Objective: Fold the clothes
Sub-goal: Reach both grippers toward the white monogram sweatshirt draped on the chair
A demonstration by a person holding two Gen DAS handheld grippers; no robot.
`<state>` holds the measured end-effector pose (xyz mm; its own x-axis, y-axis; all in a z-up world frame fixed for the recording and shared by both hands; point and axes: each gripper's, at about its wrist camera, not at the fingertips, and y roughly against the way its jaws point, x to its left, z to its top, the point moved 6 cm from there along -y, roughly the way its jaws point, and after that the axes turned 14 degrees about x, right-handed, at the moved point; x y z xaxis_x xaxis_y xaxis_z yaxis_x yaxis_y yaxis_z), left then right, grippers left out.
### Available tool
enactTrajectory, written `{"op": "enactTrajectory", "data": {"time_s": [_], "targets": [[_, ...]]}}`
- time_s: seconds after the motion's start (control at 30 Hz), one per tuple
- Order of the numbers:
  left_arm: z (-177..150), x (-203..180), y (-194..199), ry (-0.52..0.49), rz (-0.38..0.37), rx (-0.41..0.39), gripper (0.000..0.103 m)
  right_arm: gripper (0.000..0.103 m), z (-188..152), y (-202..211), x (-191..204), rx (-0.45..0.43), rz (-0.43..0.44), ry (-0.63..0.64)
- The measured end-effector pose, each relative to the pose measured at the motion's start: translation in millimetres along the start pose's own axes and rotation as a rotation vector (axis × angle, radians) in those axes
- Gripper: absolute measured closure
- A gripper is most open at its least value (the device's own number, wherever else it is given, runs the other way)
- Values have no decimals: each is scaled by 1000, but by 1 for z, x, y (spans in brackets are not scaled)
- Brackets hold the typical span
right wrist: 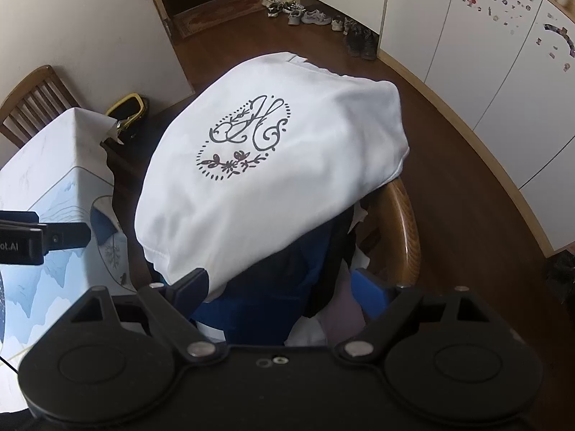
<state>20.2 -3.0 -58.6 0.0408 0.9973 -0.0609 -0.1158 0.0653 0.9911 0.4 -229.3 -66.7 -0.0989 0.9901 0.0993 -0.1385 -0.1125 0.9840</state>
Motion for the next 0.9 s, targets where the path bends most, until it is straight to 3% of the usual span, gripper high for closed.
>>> {"op": "enactTrajectory", "data": {"time_s": [0.4,0.9], "targets": [[-7,7,-10,38,12,38,0,0,-11,-4,0,23,11,4],[-13,10,-7,17,1,22,0,0,-16,-1,5,22,10,-13]]}}
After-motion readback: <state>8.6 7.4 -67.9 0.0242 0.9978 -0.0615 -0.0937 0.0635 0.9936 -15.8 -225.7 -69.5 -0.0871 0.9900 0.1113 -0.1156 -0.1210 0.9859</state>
